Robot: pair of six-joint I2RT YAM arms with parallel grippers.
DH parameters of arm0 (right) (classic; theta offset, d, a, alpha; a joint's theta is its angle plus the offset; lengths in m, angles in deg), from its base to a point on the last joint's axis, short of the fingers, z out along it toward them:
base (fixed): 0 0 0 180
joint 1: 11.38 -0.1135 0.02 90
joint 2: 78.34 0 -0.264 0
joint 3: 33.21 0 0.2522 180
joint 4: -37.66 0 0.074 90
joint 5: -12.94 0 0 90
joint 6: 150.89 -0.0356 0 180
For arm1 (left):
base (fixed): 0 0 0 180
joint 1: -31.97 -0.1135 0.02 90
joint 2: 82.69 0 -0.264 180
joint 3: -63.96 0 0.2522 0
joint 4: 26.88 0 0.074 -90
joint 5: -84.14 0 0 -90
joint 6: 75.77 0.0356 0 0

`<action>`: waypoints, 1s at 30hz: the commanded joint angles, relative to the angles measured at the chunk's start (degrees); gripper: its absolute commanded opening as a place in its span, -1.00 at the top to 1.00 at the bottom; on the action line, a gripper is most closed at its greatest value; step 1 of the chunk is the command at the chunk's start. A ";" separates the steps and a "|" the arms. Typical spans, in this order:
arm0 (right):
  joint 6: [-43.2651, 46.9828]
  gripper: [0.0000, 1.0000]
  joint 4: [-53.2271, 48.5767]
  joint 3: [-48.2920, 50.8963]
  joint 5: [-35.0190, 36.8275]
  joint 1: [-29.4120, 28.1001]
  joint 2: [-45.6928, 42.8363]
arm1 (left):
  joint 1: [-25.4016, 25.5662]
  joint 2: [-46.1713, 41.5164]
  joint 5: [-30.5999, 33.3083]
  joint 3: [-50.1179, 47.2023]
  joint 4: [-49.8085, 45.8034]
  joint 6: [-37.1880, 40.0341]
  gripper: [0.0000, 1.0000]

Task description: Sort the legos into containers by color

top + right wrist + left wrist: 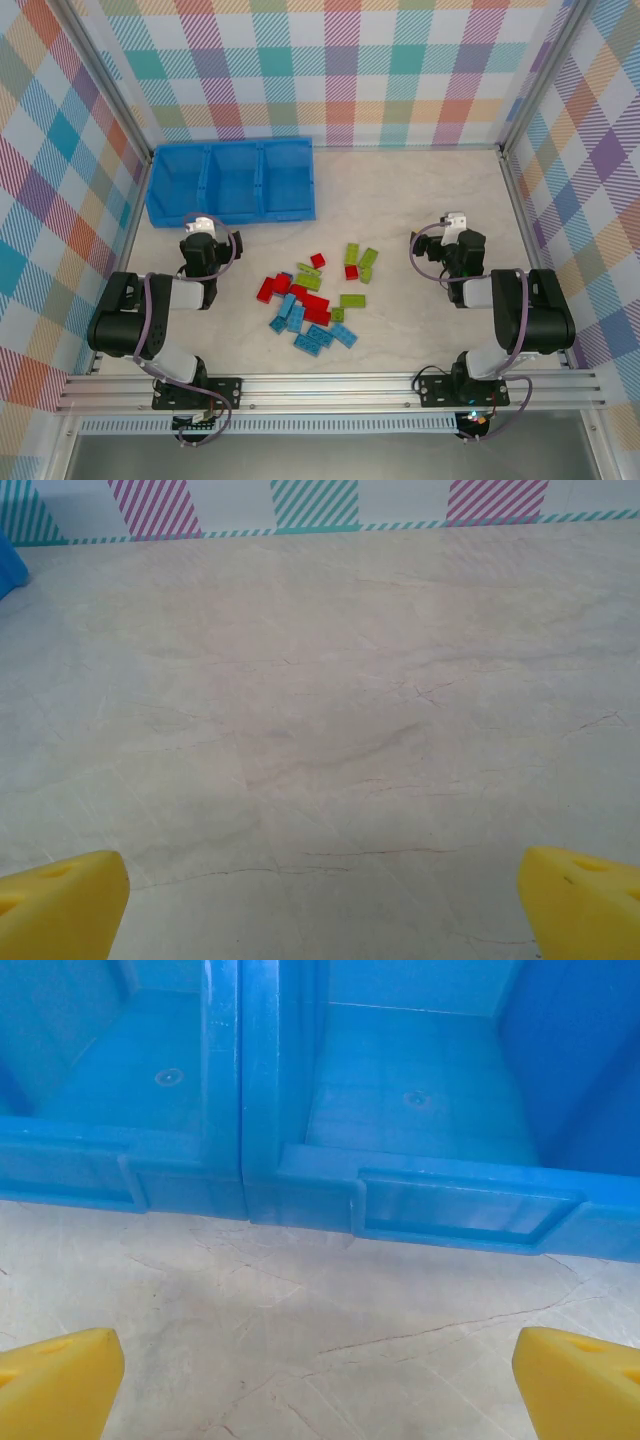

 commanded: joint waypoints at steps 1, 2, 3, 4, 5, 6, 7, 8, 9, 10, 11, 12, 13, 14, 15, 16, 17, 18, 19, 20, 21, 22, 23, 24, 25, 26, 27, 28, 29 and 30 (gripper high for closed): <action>-0.08 -0.99 1.00 -0.61 -1.30 0.25 -0.14 | 0.37 0.24 0.54 -0.24 1.95 0.46 -1.00; -0.12 -0.99 0.92 -0.61 -1.43 0.27 -0.09 | 0.36 0.24 0.60 -0.24 1.95 0.49 -1.00; -0.14 -0.99 0.92 -0.61 -1.43 0.24 -0.09 | 0.34 0.24 0.60 -0.20 1.95 0.43 -1.00; -0.14 -0.99 0.96 -0.61 -1.52 0.26 -0.09 | 0.41 0.24 0.60 -0.26 1.95 0.43 -1.00; -0.18 -1.00 1.01 -0.58 -1.51 0.25 -0.09 | 0.34 0.20 0.54 -0.26 1.95 0.45 -1.00; -0.19 -0.99 0.88 -0.65 -1.35 0.26 -0.13 | 0.34 0.23 0.56 -0.26 1.95 0.45 -1.00; -0.27 -0.99 0.76 -0.71 -1.00 0.31 -0.09 | 0.39 0.24 0.53 -0.21 1.95 0.44 -1.00; -0.65 -0.99 0.26 -0.98 0.18 0.27 -0.09 | 0.44 0.24 0.55 -0.18 1.96 0.45 -1.00; -1.40 -0.99 -0.16 -1.20 1.92 0.26 -0.09 | 0.35 0.24 0.58 -0.23 2.00 0.45 -1.00; -1.74 -0.99 0.63 -0.78 3.01 0.27 -0.17 | 0.34 0.24 0.57 -0.23 1.97 0.47 -1.00; -2.27 -0.99 1.22 -0.48 4.03 0.28 -0.09 | 0.34 0.24 0.58 -0.26 1.96 0.44 -1.00; -2.42 -0.99 1.17 -0.43 4.40 0.27 -0.22 | 0.38 0.24 0.62 -0.26 1.95 0.44 -1.00; -2.34 -0.99 1.29 -0.43 4.40 0.25 -0.17 | 0.37 0.24 0.53 -0.26 1.96 0.43 -1.00; -2.39 -0.99 1.19 -0.43 4.41 0.25 -0.18 | 0.43 0.24 0.58 -0.26 1.95 0.43 -1.00; -2.34 -0.99 1.28 -0.43 4.41 0.32 -0.18 | 0.38 0.24 0.61 -0.22 1.95 0.44 -1.00; -2.34 -0.99 1.34 -0.36 4.50 0.31 -0.18 | 0.37 0.24 0.57 -0.24 1.96 0.49 -1.00; -2.49 -0.99 1.91 -0.10 4.80 0.31 -0.18 | 0.34 0.20 0.55 -0.24 1.95 0.43 -1.00; -2.84 -0.99 2.25 0.15 5.29 0.23 -0.26 | 0.34 0.24 0.59 -0.25 1.97 0.45 -1.00; -2.89 -0.99 3.13 0.63 5.40 0.31 -0.33 | 0.35 0.24 0.58 -0.26 1.95 0.44 -1.00; -2.34 -0.99 3.99 1.24 4.58 0.31 -1.13 | 0.34 0.17 0.61 -0.25 2.00 0.43 -1.00; -2.01 -0.99 3.91 1.80 4.06 0.31 -2.47 | 0.34 0.24 0.55 -0.26 1.95 0.48 -1.00; -2.21 -0.99 2.83 2.20 5.36 0.16 -4.53 | 0.32 0.19 0.55 -0.30 2.01 0.51 -1.00; -2.82 -1.00 -0.11 2.09 8.56 -0.23 -7.95 | 0.32 0.08 0.25 -0.36 2.15 0.52 -1.00; -3.94 -1.00 -5.00 1.43 10.69 -0.25 -11.87 | 0.36 0.02 -0.54 -0.29 1.88 0.71 -1.00; -7.08 -0.99 -13.86 -0.54 12.38 -0.22 -17.40 | 0.32 -0.26 -2.00 0.26 0.78 1.42 -1.00; -10.91 -0.99 -24.79 -2.97 12.93 -0.16 -22.67 | 0.35 -1.08 -3.86 0.73 -0.69 2.25 -1.00; -14.01 -0.99 -32.35 -5.13 11.71 -0.21 -26.64 | 0.41 -2.25 -4.90 0.88 -1.76 2.89 -1.00; -17.94 -0.99 -39.87 -7.19 8.90 -0.25 -30.45 | 0.74 -4.34 -4.65 0.72 -3.33 3.14 -1.00; -21.02 -0.99 -46.07 -8.88 4.90 -0.35 -33.77 | 1.10 -7.17 -3.71 0.67 -6.32 3.15 -1.00; -23.23 -0.99 -50.37 -10.16 1.45 -0.62 -35.86 | 1.36 -10.69 -3.16 0.79 -9.64 2.89 -1.00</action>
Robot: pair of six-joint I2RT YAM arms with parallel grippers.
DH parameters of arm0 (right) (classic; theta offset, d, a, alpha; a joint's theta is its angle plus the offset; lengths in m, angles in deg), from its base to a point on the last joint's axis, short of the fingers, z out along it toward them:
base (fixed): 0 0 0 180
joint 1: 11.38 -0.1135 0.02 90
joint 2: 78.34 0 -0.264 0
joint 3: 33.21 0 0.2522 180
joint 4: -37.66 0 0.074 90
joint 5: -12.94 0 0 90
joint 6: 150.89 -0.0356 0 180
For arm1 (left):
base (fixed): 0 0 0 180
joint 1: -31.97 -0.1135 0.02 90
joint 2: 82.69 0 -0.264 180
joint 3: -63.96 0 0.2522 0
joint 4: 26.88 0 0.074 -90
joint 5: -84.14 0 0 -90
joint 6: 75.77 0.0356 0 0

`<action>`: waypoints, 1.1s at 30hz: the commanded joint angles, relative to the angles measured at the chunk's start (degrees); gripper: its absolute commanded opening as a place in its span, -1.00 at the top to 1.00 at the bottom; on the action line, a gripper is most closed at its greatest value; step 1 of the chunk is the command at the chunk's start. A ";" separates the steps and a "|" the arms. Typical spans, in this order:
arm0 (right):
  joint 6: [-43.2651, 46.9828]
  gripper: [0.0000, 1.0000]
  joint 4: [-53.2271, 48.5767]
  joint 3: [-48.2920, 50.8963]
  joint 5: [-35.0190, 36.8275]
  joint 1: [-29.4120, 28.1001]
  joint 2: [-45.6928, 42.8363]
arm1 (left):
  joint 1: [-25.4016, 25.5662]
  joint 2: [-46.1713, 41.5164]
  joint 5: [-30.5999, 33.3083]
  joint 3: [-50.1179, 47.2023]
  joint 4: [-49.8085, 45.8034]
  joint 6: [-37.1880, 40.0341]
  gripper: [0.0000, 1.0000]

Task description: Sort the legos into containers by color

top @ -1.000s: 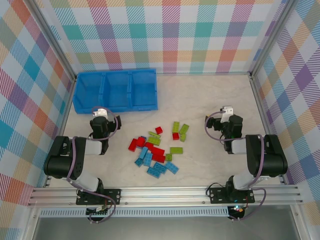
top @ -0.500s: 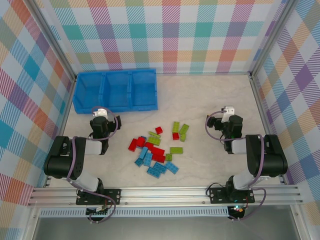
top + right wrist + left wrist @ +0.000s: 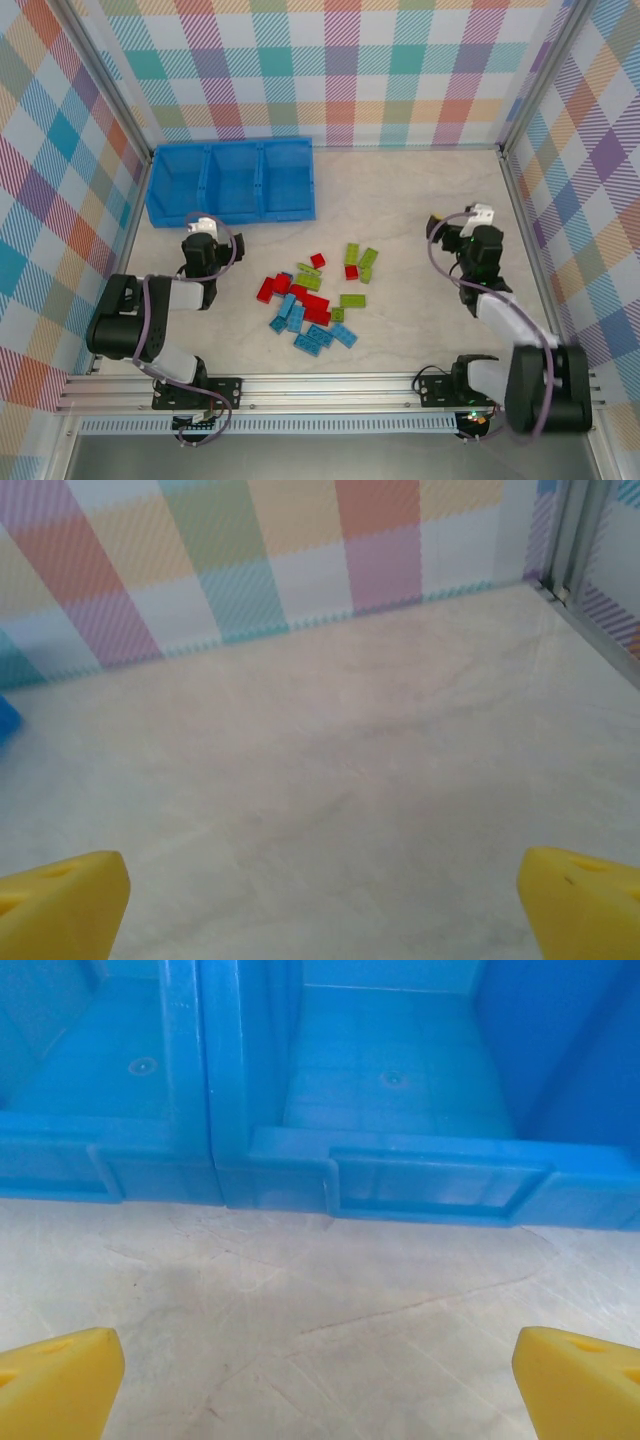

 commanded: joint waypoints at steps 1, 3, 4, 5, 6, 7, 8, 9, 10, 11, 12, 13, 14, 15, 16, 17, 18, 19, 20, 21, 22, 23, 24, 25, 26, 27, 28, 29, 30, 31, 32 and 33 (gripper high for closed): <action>-13.07 -1.00 -25.60 -5.88 -9.59 -1.17 -7.58 | 1.33 -11.58 -0.66 0.84 -8.55 0.72 -1.00; -15.94 -0.99 -34.01 -8.74 -14.28 -3.09 -9.30 | 2.37 -19.76 -1.62 0.37 -12.93 -0.47 -1.00; -16.51 -0.99 -37.95 -10.24 -15.91 -4.89 -9.25 | 3.32 -24.27 -2.35 0.35 -15.51 -1.07 -1.00; -16.56 -0.99 -41.57 -12.01 -16.93 -6.85 -8.72 | 4.69 -28.70 -2.89 0.79 -18.69 -1.73 -1.00; -16.34 -0.99 -45.38 -13.71 -16.73 -8.85 -7.95 | 6.14 -32.23 -3.55 1.48 -21.55 -2.44 -1.00; -15.87 -0.99 -49.25 -15.71 -15.77 -11.62 -6.68 | 8.02 -36.16 -4.80 2.40 -24.56 -2.97 -1.00; -15.29 -0.99 -52.58 -17.44 -14.40 -14.54 -5.26 | 10.23 -39.52 -6.21 3.37 -27.20 -3.29 -1.00; -15.03 -0.99 -54.98 -18.79 -13.11 -16.83 -3.98 | 12.41 -42.07 -7.22 4.38 -29.41 -3.42 -1.00; -14.81 -0.99 -57.35 -20.20 -11.63 -19.94 -2.24 | 15.18 -44.60 -8.27 5.82 -32.05 -3.56 -1.00; -14.79 -0.99 -59.18 -21.46 -10.05 -22.51 -0.49 | 18.23 -46.50 -9.20 7.57 -34.89 -3.46 -1.00; -14.75 -0.99 -60.31 -22.32 -8.93 -24.26 1.25 | 20.57 -47.56 -9.85 9.26 -37.53 -3.23 -1.00; -14.52 -0.99 -61.11 -23.15 -7.51 -26.14 3.19 | 23.63 -48.50 -10.83 11.82 -41.10 -2.36 -1.00; -14.63 -0.99 -61.66 -23.80 -5.66 -27.28 5.20 | 26.82 -48.85 -11.98 14.60 -45.14 -0.90 -1.00; -15.07 -0.99 -61.81 -24.24 -4.52 -27.85 7.04 | 29.32 -48.75 -12.64 17.21 -48.95 0.89 -1.00; -15.67 -0.99 -61.62 -24.72 -4.19 -28.31 9.28 | 32.13 -48.32 -13.31 20.60 -54.79 3.75 -1.00; -16.29 -1.00 -61.35 -25.46 -4.20 -29.03 11.64 | 34.91 -47.40 -14.02 24.26 -61.94 7.18 -1.00; -16.83 -1.00 -60.96 -26.24 -3.84 -29.98 13.62 | 37.17 -46.50 -14.43 27.50 -67.71 10.29 -1.00; -17.37 -0.99 -60.12 -26.78 -2.82 -31.38 15.69 | 39.69 -45.05 -14.58 30.99 -74.18 13.47 -1.00; -18.13 -0.97 -58.93 -27.17 -1.72 -32.46 17.40 | 42.06 -43.75 -14.55 33.57 -79.70 16.31 -1.00; -18.98 -0.94 -57.67 -27.32 -0.99 -33.05 18.84 | 43.96 -42.99 -14.39 34.89 -83.23 18.83 -1.00; -19.82 -0.91 -55.53 -27.04 -1.00 -33.35 20.24 | 45.78 -42.48 -13.93 35.18 -85.99 21.60 -1.00; -20.68 -0.86 -53.41 -26.76 -1.22 -33.45 21.53 | 47.25 -42.33 -12.96 34.46 -87.48 24.04 -1.00; -21.23 -0.81 -51.82 -26.67 -1.43 -33.51 22.75 | 48.10 -42.42 -11.83 33.29 -87.63 25.74 -1.00; -21.46 -0.74 -50.52 -26.98 -1.69 -33.69 24.39 | 48.90 -42.58 -10.49 31.52 -87.10 27.34 -1.00; -21.66 -0.70 -50.11 -27.53 -1.81 -33.80 25.88 | 49.22 -42.71 -9.85 30.04 -86.21 28.48 -1.00; -21.94 -0.64 -49.95 -28.30 -2.07 -33.94 27.72 | 49.42 -42.95 -9.67 28.50 -84.92 29.41 -1.00; -22.11 -0.60 -49.65 -28.91 -2.41 -34.06 29.31 | 49.43 -43.25 -9.69 26.97 -83.24 30.05 -1.00; -22.56 -0.50 -48.67 -29.03 -2.41 -34.22 30.60 | 49.43 -43.53 -9.67 25.84 -81.96 30.58 -1.00; -23.11 -0.42 -47.93 -28.84 -2.24 -34.25 31.51 | 49.43 -43.80 -9.88 24.76 -80.65 31.15 -1.00; -23.59 -0.35 -47.22 -28.56 -1.84 -34.25 32.39 | 49.43 -44.10 -9.87 24.00 -79.82 31.66 -1.00; -24.10 -0.32 -46.64 -28.27 -1.44 -34.32 33.12 | 49.43 -44.32 -9.85 23.53 -79.61 32.06 -1.00; -24.45 -0.27 -45.87 -27.92 -1.13 -34.26 33.79 | 49.43 -44.59 -9.81 23.33 -79.79 32.42 -1.00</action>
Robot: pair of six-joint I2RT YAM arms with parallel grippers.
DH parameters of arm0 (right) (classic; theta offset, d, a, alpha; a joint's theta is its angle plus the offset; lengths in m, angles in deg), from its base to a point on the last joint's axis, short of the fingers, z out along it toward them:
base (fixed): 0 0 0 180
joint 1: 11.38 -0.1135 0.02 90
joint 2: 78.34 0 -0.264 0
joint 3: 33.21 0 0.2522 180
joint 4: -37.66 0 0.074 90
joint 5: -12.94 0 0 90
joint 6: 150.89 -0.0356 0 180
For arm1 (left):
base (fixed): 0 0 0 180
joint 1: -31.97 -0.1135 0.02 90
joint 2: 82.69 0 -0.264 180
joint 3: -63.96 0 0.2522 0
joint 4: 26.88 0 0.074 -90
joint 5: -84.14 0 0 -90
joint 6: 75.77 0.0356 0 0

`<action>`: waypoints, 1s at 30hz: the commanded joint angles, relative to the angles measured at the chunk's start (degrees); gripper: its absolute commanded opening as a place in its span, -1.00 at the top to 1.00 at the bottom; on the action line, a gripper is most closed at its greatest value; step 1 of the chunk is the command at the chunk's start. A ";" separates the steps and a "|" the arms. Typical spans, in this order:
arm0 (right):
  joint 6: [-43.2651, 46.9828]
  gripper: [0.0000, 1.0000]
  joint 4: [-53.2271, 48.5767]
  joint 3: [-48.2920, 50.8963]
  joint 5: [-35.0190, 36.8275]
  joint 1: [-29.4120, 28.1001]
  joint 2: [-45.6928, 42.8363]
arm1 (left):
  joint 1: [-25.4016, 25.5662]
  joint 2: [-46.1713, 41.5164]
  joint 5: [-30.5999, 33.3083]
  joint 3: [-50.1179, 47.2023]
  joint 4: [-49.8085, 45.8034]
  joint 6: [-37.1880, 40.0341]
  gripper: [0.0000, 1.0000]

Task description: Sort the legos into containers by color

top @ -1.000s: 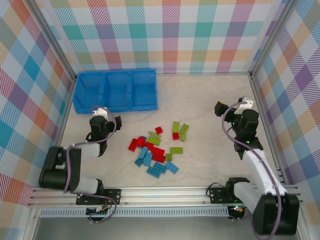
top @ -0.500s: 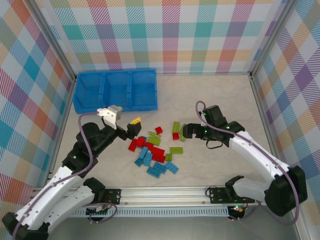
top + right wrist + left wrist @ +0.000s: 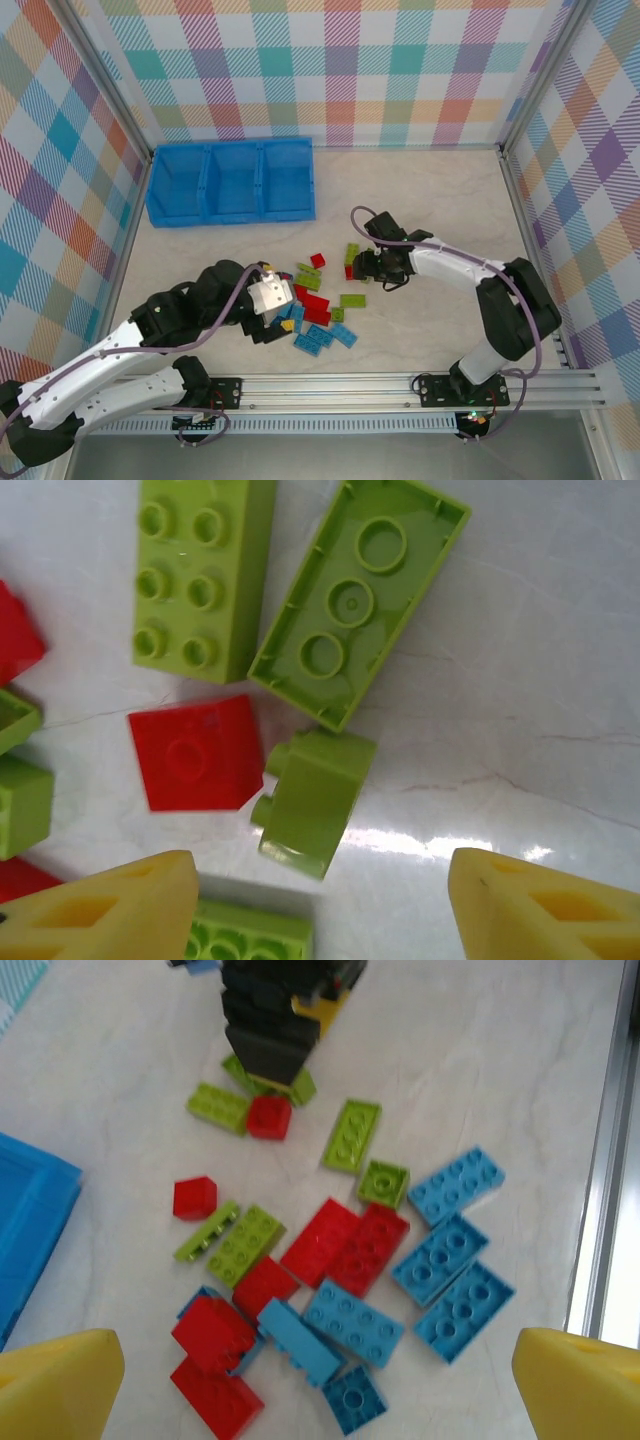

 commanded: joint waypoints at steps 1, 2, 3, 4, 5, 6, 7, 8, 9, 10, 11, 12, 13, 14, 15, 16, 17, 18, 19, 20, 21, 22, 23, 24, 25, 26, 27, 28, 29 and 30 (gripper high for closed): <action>-2.45 -0.21 4.09 -0.18 1.08 -0.49 1.85 | 0.62 -1.98 1.32 -0.77 0.89 4.29 -1.00; -2.57 -0.18 4.67 -0.14 0.88 -0.45 2.52 | 0.58 -2.69 1.69 -1.53 1.33 4.43 -1.00; -2.45 -0.15 4.75 -0.72 0.51 -0.45 3.47 | 0.60 -3.42 1.72 -2.47 1.87 4.67 -1.00; -2.30 -0.14 4.68 -1.51 0.35 -0.50 4.48 | 0.57 -4.30 1.65 -3.19 2.26 4.98 -1.00; -2.30 -0.11 4.55 -2.06 0.62 -0.50 5.34 | 0.61 -5.03 1.65 -3.55 2.29 5.01 -1.00; -2.32 -0.04 4.57 -2.41 1.09 -0.51 6.09 | 0.56 -5.69 1.76 -3.77 2.20 5.11 -1.00; -2.34 0.03 4.59 -2.39 1.52 -0.50 6.65 | 0.54 -6.28 2.12 -4.08 2.20 5.24 -1.00; -2.49 0.10 4.68 -2.41 1.90 -0.50 6.95 | 0.58 -6.77 2.40 -4.33 2.20 5.24 -1.00; -2.63 0.16 4.68 -2.25 2.10 -0.48 7.23 | 0.54 -7.28 2.68 -4.59 2.20 5.34 -1.00; -2.76 0.24 4.72 -2.09 2.15 -0.50 7.19 | 0.56 -7.74 3.04 -4.90 2.28 5.41 -1.00; -2.91 0.29 4.73 -1.92 2.31 -0.50 6.86 | 0.58 -8.12 3.37 -5.26 2.45 5.53 -1.00; -3.08 0.39 4.66 -1.66 2.65 -0.50 6.05 | 0.54 -8.47 3.64 -5.57 2.61 5.51 -1.00; -3.28 0.47 4.36 -1.53 3.10 -0.50 4.91 | 0.54 -8.72 3.96 -5.84 2.92 5.59 -1.00; -3.23 0.54 4.01 -1.51 3.52 -0.50 3.63 | 0.54 -8.96 4.20 -6.06 3.22 5.73 -1.00; -3.17 0.60 3.75 -1.66 4.00 -0.58 1.89 | 0.54 -9.14 4.39 -6.25 3.57 5.80 -1.00; -2.76 0.64 3.58 -1.81 4.43 -0.75 -0.10 | 0.45 -9.27 4.82 -6.33 3.96 5.85 -1.00; -2.02 0.65 3.66 -2.26 4.74 -1.09 -1.80 | 0.32 -9.36 5.38 -6.48 4.40 5.86 -1.00; -0.72 0.66 3.73 -3.19 5.07 -1.89 -3.51 | 0.07 -9.62 6.16 -6.69 5.13 5.88 -1.00; 0.80 0.66 3.95 -4.78 4.82 -2.81 -4.78 | -0.39 -9.86 7.17 -6.98 6.05 5.85 -1.00; 2.27 0.67 4.09 -6.69 3.94 -3.70 -5.26 | -0.91 -10.18 8.07 -7.27 7.14 5.56 -1.00; 4.11 0.67 4.42 -9.44 2.90 -4.98 -5.05 | -1.69 -10.62 9.10 -7.54 8.26 5.12 -1.00; 5.67 0.67 5.07 -12.48 1.54 -6.16 -4.16 | -2.72 -11.06 9.84 -7.65 9.42 4.48 -1.00; 7.04 0.66 5.75 -15.28 0.44 -7.11 -2.77 | -3.70 -11.48 10.12 -7.58 10.39 3.81 -1.00; 8.43 0.67 6.54 -18.77 -0.48 -8.03 -0.68 | -5.12 -12.00 10.28 -7.64 11.44 2.97 -1.00; 9.67 0.67 7.04 -22.58 -0.78 -8.68 2.06 | -6.52 -12.46 10.42 -7.73 12.44 2.08 -1.00; 11.03 0.66 7.02 -26.65 -0.63 -8.92 5.17 | -7.92 -12.89 10.98 -7.91 13.23 1.30 -1.00; 12.02 0.66 7.03 -30.11 -0.05 -9.02 8.02 | -8.89 -13.13 11.70 -7.91 13.59 0.75 -1.00; 13.02 0.66 6.80 -34.21 1.18 -9.03 11.51 | -9.89 -13.30 12.88 -7.99 13.81 0.28 -1.00; 14.39 0.67 6.17 -38.47 2.46 -9.00 15.09 | -10.53 -13.32 14.43 -8.05 13.97 -0.09 -1.00; 15.65 0.67 5.91 -42.37 3.14 -9.02 18.15 | -10.92 -13.32 15.80 -8.01 13.97 -0.49 -1.00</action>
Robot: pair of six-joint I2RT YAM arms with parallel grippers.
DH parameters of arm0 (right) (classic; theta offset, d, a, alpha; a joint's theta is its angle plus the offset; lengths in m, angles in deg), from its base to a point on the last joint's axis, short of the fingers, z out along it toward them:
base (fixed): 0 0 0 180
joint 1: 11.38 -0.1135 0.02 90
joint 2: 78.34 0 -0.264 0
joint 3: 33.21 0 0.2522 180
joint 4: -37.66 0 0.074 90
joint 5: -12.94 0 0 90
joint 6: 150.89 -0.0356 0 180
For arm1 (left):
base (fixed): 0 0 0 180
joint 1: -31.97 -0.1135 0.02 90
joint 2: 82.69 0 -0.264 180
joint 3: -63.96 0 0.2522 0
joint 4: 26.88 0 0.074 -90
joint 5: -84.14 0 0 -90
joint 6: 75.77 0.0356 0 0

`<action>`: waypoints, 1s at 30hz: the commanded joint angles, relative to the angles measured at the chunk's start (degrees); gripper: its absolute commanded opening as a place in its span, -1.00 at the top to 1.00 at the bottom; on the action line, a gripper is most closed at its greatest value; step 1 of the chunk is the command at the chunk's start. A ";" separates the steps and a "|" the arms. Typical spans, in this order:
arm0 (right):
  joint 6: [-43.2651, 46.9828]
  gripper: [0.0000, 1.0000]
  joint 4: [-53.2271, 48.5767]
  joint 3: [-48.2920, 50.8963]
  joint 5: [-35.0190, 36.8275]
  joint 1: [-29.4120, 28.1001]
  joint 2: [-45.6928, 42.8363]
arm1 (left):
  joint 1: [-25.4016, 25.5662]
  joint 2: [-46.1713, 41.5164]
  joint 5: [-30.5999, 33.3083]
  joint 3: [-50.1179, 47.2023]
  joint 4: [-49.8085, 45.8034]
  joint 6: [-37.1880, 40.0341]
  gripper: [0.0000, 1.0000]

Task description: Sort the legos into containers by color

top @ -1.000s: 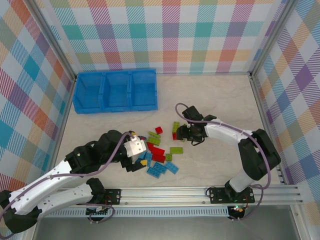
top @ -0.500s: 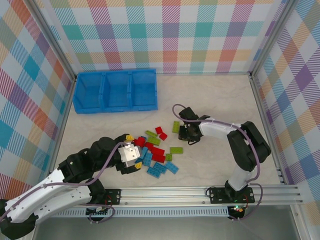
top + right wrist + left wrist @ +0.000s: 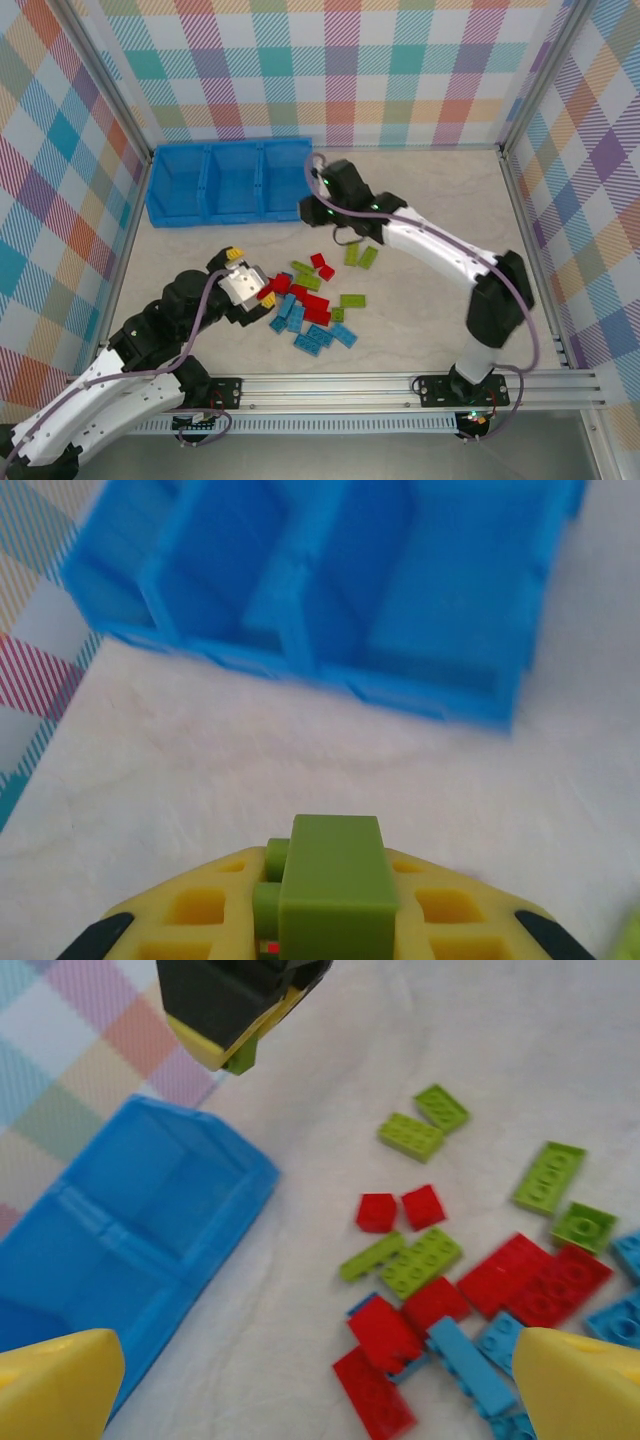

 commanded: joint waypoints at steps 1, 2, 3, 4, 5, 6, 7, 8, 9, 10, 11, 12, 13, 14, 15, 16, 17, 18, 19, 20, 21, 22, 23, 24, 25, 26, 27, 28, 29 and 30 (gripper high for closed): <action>7.36 0.67 -0.75 -10.45 2.52 0.44 11.54 | -1.93 -0.47 5.77 -0.59 3.09 -2.91 -1.00; 8.44 0.68 -1.38 -15.03 3.12 0.51 15.23 | -2.10 -0.55 6.79 -0.65 3.04 -3.47 -1.00; 9.34 0.68 -2.35 -19.15 3.70 0.61 18.41 | -2.26 -0.55 7.44 -0.60 3.04 -3.73 -1.00; 10.13 0.68 -3.63 -23.95 4.74 0.63 22.19 | -2.39 -0.55 8.19 -0.62 3.03 -4.18 -1.00; 10.81 0.69 -5.19 -28.91 5.68 0.70 25.91 | -2.60 -0.47 8.81 -0.61 3.04 -4.43 -1.00; 11.28 0.69 -6.61 -33.21 6.13 0.87 29.03 | -2.61 -0.47 9.27 -0.68 3.11 -4.54 -1.00; 11.65 0.68 -8.52 -38.04 6.41 1.11 32.57 | -2.66 -0.39 9.80 -0.76 3.15 -4.55 -1.00; 11.83 0.66 -10.76 -43.37 6.36 1.31 35.98 | -2.72 -0.38 10.15 -0.90 3.37 -4.55 -1.00; 12.06 0.64 -12.78 -47.82 6.06 1.49 38.92 | -2.74 -0.38 10.38 -0.95 3.43 -4.55 -1.00; 12.28 0.59 -15.40 -53.25 5.90 1.66 42.26 | -2.74 -0.29 10.68 -1.04 3.56 -4.63 -1.00; 12.38 0.56 -18.26 -58.71 5.83 1.73 45.50 | -2.79 -0.29 10.81 -1.03 3.67 -4.78 -1.00; 12.46 0.53 -20.93 -63.63 5.62 1.82 48.26 | -2.83 -0.29 10.87 -1.12 3.75 -4.72 -1.00; 12.39 0.50 -23.99 -69.54 5.33 1.91 51.43 | -2.83 -0.20 10.92 -1.19 3.81 -4.72 -1.00; 12.31 0.42 -27.29 -75.83 5.12 1.91 54.51 | -2.87 -0.20 11.07 -1.21 3.92 -4.83 -1.00; 12.30 0.35 -29.97 -81.40 5.00 1.95 57.14 | -2.90 -0.12 11.14 -1.25 3.88 -4.82 -1.00; 12.30 0.29 -33.07 -88.01 4.84 1.95 60.13 | -2.97 -0.03 11.18 -1.21 4.01 -4.81 -1.00; 12.30 0.25 -33.26 -87.93 4.65 2.02 59.65 | -2.92 0.10 11.26 -1.21 4.01 -4.81 -1.00; 12.22 0.23 -33.11 -86.07 4.62 1.95 58.29 | -3.00 0.21 11.35 -1.25 4.01 -4.81 -1.00; 12.32 0.23 -33.66 -85.58 4.44 1.96 57.56 | -3.01 0.32 11.36 -1.12 4.01 -4.90 -1.00; 12.67 0.23 -34.83 -86.58 4.24 1.95 57.36 | -3.10 0.45 11.35 -1.12 4.01 -4.95 -1.00; 13.09 0.23 -36.25 -88.49 4.36 1.96 57.70 | -3.17 0.50 11.21 -1.20 4.01 -4.96 -1.00; 13.84 0.23 -37.49 -89.33 4.55 2.00 57.10 | -3.20 0.66 11.14 -1.15 4.01 -4.97 -1.00; 14.72 0.23 -38.87 -89.49 4.83 1.99 56.34 | -3.27 0.80 11.10 -1.16 3.93 -4.99 -1.00; 15.72 0.22 -40.25 -89.64 5.09 2.01 55.44 | -3.35 0.85 10.95 -1.04 3.84 -5.14 -1.00; 17.46 0.21 -41.98 -89.77 5.28 1.96 54.42 | -3.36 0.94 10.63 -1.11 3.77 -5.23 -1.00; 19.45 0.18 -43.96 -89.81 5.41 1.95 53.27 | -3.44 1.11 9.97 -1.20 3.66 -5.29 -1.00; 21.21 0.15 -45.79 -89.79 5.68 1.98 52.26 | -3.53 1.43 8.87 -1.13 3.38 -5.38 -1.00; 23.56 0.09 -48.05 -89.81 6.25 1.96 51.14 | -3.53 1.99 6.95 -0.97 2.87 -5.62 -1.00; 25.77 0.01 -50.52 -89.81 7.07 1.95 49.94 | -3.53 2.87 4.43 -0.60 2.19 -6.12 -1.00; 27.78 -0.08 -52.51 -89.81 7.86 1.97 48.98 | -3.53 3.97 2.14 -0.01 1.48 -6.78 -1.00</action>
